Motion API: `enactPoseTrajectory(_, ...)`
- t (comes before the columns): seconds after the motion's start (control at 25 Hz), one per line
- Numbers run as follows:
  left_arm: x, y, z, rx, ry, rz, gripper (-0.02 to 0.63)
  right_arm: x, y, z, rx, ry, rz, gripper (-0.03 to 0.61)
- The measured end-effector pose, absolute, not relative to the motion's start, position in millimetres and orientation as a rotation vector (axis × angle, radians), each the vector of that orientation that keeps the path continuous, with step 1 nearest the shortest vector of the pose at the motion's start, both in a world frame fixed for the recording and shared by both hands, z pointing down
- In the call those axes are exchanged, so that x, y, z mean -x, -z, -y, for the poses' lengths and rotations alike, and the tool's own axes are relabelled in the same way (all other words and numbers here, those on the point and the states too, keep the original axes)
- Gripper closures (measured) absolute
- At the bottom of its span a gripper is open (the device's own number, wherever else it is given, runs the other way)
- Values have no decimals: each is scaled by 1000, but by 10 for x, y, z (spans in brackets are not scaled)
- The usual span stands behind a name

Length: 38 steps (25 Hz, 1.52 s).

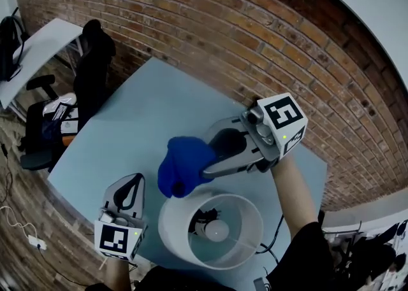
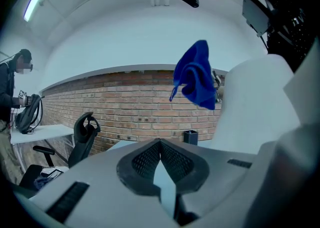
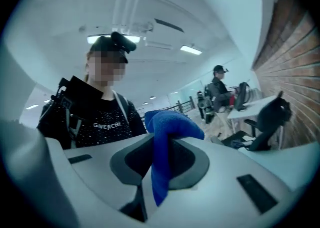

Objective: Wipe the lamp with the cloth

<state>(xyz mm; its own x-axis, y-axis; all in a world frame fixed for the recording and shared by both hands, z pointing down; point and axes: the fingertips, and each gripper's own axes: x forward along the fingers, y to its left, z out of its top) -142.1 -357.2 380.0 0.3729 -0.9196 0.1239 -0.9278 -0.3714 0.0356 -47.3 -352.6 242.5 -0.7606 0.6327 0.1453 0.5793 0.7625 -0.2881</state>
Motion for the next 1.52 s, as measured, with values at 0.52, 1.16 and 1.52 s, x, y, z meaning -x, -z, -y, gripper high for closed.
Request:
enactPoseTrajectory(0.52,1662,-3857,3268,-2451,-125,1765,605,704,-2763,2953,1599,-290,2261,517)
enactPoseTrajectory(1.16,1832,-3922,3060,-2396,-94,1827,604,1193,-3408,2933,1471,-292,2116,517)
enactPoseTrajectory(1.52,1907,-3799,2820,-2379,-45,1884,606,1009,-2216,2200,1927,-13,1915,517)
